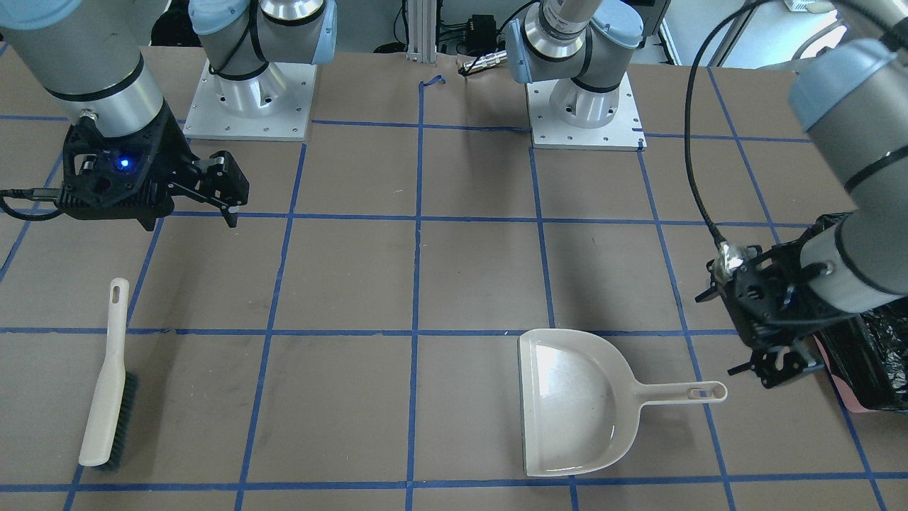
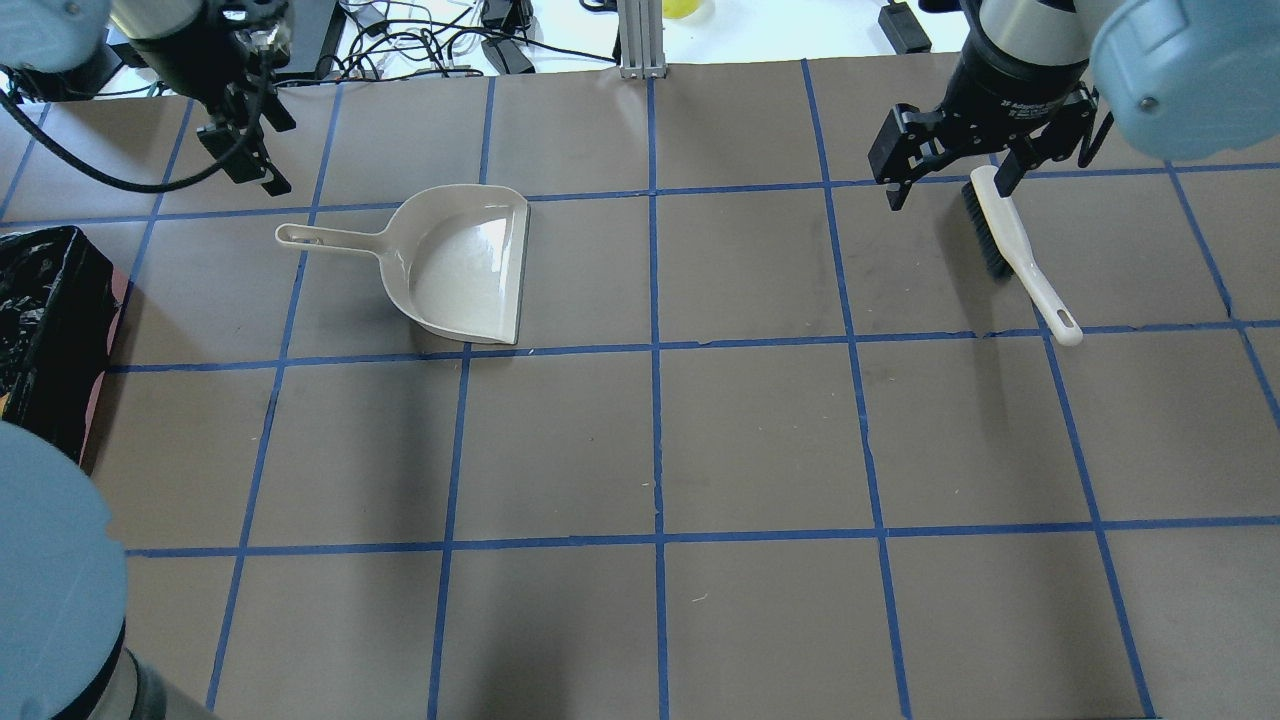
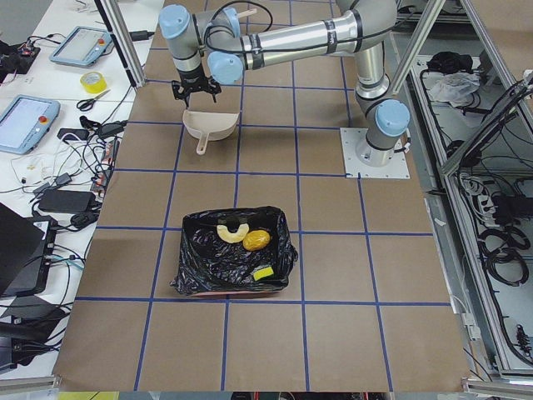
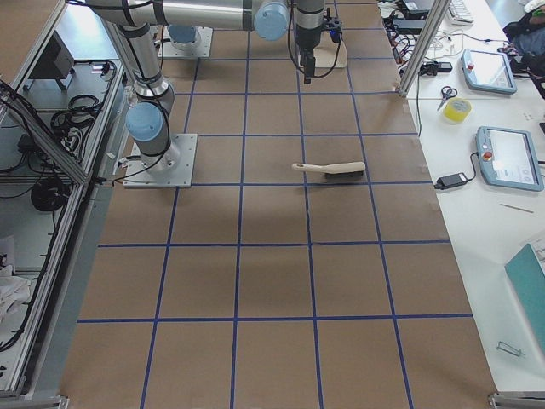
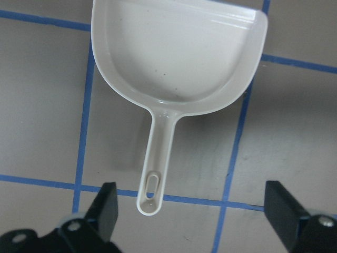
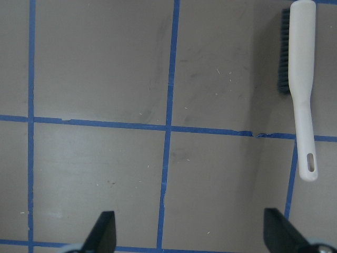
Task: Sweep and dump trash into bin
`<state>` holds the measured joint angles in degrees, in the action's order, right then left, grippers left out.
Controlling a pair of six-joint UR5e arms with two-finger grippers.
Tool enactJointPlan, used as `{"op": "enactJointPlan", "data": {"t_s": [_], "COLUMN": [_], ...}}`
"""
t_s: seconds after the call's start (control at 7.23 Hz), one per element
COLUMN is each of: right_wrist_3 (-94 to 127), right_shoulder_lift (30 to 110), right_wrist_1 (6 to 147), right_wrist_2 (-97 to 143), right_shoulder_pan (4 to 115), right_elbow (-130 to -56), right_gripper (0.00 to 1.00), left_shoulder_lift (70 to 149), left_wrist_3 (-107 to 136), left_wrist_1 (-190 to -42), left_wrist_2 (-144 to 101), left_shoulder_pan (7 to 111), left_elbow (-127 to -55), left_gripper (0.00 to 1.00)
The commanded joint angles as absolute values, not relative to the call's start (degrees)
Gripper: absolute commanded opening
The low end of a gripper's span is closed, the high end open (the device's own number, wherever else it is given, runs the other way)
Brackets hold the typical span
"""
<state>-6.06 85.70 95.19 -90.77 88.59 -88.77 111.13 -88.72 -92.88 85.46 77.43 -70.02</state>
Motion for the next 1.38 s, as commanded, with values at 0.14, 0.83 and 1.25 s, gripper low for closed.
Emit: {"op": "enactJointPlan", "data": {"t_s": [0.14, 0.83, 1.25], "right_wrist_3": [-6.1, -6.0, -6.2], "right_shoulder_lift": [85.7, 85.7, 85.8], "right_wrist_1": [95.2, 95.3, 96.1], "right_wrist_2": [-90.8, -90.8, -90.3], "right_shoulder_pan": [88.6, 88.6, 88.6], "right_elbow": [-88.8, -88.7, -88.7], "right_gripper": [1.00, 1.00, 1.00], "left_shoulder_lift": [102.6, 95.2, 94.3], "left_wrist_3": [-69.1, -30.4, -8.8], "left_wrist_1": [-100.8, -101.2, -99.3], "left_wrist_2": [85.3, 89.1, 93.2], "left_shoulder_pan": [77.5, 79.4, 91.5], "left_elbow": [-69.5, -77.6, -80.2], "left_gripper": [1.00, 1.00, 1.00]}}
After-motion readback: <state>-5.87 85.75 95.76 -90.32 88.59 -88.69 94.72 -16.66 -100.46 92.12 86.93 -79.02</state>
